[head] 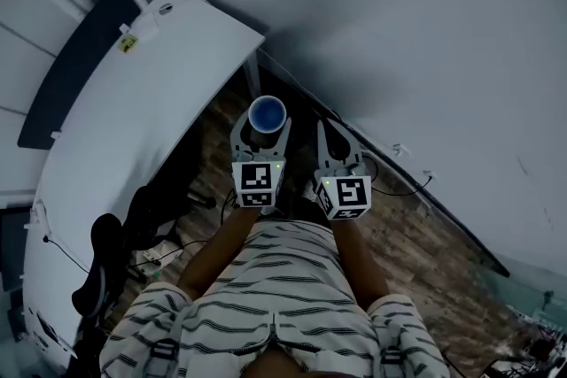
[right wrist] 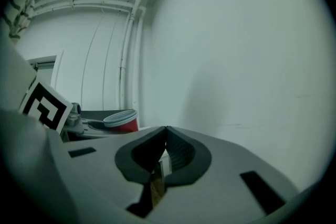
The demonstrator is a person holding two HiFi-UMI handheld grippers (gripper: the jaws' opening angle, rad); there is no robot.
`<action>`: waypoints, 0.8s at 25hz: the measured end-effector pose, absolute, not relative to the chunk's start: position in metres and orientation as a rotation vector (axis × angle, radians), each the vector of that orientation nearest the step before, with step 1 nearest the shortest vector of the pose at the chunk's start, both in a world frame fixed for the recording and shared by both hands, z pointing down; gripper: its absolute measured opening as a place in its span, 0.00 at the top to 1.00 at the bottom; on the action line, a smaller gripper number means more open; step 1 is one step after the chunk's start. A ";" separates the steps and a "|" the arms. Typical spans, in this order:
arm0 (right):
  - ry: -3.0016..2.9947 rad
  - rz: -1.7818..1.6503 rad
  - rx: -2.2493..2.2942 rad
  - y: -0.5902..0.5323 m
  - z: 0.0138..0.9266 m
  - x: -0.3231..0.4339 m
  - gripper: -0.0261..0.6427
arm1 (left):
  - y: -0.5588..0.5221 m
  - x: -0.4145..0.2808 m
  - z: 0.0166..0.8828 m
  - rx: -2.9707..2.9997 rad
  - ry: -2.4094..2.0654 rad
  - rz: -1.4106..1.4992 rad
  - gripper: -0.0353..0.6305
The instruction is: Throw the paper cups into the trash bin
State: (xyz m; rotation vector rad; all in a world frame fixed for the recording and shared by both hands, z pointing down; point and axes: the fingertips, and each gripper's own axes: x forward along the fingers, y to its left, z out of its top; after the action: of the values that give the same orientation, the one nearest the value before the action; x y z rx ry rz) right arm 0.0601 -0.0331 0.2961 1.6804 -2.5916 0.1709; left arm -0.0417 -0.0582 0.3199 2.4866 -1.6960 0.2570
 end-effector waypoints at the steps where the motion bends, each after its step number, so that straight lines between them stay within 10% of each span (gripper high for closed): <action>1: -2.579 0.179 1.696 -0.032 0.299 0.066 0.95 | -0.058 -0.036 0.323 2.493 -1.678 0.267 0.48; 20: -2.443 0.426 1.703 -0.055 0.393 0.112 0.95 | -0.092 0.008 0.444 2.368 -1.522 0.527 0.48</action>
State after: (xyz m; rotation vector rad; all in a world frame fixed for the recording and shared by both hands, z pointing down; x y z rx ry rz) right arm 0.1125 -0.0546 0.3928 1.7035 -2.4427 0.4261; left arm 0.0076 -0.0920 0.4439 2.3684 -1.5217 0.5275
